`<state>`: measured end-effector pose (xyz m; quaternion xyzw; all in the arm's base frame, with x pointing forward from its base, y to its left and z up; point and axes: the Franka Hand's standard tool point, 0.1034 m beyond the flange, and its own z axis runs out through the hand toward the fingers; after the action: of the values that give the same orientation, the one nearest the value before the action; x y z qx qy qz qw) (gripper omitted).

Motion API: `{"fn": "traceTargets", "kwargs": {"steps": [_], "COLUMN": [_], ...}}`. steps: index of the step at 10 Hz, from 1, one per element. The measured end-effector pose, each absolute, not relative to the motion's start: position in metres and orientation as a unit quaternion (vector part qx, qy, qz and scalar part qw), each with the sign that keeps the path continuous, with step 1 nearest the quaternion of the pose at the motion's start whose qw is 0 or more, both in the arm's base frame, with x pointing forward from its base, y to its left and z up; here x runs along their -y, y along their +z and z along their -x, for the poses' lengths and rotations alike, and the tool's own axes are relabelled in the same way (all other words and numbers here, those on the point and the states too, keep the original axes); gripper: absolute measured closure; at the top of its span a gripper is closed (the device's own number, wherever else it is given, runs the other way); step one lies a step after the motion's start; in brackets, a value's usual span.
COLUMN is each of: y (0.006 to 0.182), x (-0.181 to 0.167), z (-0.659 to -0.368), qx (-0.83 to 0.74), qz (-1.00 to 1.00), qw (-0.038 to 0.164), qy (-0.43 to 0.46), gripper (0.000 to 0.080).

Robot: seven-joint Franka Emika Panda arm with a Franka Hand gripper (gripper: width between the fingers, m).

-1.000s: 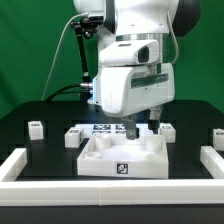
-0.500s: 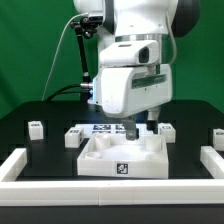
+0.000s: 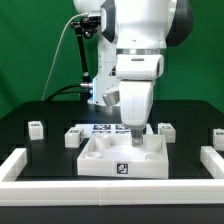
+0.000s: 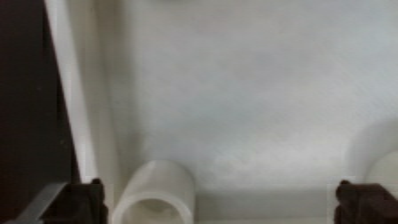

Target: Assemble one leg

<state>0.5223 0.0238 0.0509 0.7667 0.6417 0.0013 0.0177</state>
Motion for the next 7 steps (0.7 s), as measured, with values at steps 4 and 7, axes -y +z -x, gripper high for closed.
{"fn": "traceTargets", "kwargs": {"steps": [4, 7], "y": [0.05, 0.05], "x": [-0.022, -0.019], "z": [-0.521, -0.477], "qx": [-0.64, -0.64], "qz": [-0.768, -0.768], "qw": [0.017, 0.01], "qy": [0.001, -0.008], "gripper": [0.015, 0.015]}}
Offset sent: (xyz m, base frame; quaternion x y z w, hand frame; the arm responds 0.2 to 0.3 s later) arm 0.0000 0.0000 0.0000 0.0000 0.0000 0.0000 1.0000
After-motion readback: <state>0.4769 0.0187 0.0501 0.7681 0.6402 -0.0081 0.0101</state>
